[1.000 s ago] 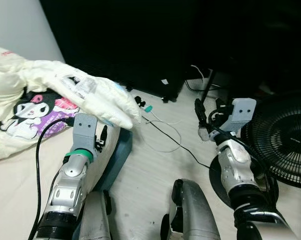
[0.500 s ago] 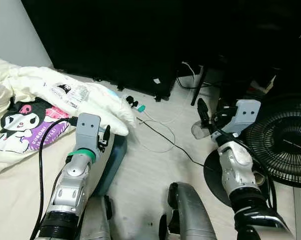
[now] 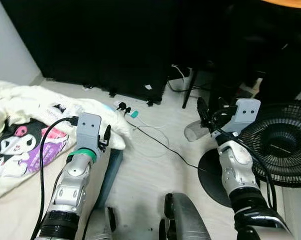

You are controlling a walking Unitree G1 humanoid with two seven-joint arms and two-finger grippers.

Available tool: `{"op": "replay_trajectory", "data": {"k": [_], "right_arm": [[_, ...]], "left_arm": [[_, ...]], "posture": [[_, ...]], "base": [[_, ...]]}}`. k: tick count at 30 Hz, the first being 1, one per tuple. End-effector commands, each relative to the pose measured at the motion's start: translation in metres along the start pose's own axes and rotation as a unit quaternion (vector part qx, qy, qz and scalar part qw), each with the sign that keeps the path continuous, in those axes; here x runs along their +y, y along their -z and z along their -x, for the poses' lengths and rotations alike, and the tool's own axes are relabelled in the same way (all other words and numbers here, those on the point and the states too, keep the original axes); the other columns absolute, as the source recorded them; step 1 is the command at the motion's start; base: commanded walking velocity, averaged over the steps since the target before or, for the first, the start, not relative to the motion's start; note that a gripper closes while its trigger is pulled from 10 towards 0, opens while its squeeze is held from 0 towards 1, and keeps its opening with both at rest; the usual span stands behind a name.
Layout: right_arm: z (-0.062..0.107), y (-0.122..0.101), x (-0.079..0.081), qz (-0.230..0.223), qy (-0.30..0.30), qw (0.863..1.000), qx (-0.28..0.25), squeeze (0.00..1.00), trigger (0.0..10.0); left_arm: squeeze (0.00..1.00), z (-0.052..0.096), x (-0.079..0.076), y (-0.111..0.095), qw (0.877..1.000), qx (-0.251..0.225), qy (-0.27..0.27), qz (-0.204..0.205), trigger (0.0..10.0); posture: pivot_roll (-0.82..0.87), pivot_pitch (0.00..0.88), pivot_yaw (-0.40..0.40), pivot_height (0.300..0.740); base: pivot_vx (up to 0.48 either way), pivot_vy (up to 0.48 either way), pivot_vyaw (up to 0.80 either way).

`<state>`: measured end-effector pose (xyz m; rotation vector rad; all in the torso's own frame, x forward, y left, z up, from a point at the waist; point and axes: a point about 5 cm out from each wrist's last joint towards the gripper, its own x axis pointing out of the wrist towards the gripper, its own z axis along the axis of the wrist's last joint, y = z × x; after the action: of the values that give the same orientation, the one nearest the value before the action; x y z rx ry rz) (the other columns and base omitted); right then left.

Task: Clean up the room

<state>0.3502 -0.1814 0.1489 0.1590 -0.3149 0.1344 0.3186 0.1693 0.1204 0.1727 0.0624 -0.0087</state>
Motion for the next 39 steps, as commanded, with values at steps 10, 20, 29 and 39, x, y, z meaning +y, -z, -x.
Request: {"op": "replay_trajectory", "data": {"k": [10,20,29,39], "right_arm": [[0.0046,0.0038,-0.0024,0.003,0.005,1.000,0.010,0.00,10.0],[0.0051,0.0047,-0.0004,0.007,0.005,1.000,0.010,0.00,10.0],[0.0055,0.0062,0.0006,0.006,0.001,1.000,0.014,0.00,10.0],[0.0034,0.0023,0.0015,0.004,-0.006,1.000,0.005,0.00,10.0]], "left_arm": [[0.00,0.0016,-0.0022,0.0070,1.000,0.016,0.004,-0.001,10.0],[0.00,0.0012,-0.0021,0.0069,1.000,0.016,0.003,-0.001,10.0],[0.00,0.0014,-0.0022,0.0072,1.000,0.016,0.002,-0.002,10.0],[0.00,0.0012,-0.0020,0.0065,1.000,0.014,0.001,0.000,10.0]], "posture": [[0.10,0.128,0.042,0.628],[0.10,0.129,0.042,0.628],[0.10,0.128,0.041,0.628],[0.10,0.125,0.036,0.628]], "base": [[0.000,0.000,-0.47],[0.000,0.000,0.00],[0.000,0.000,0.00],[0.000,0.000,0.00]]}}
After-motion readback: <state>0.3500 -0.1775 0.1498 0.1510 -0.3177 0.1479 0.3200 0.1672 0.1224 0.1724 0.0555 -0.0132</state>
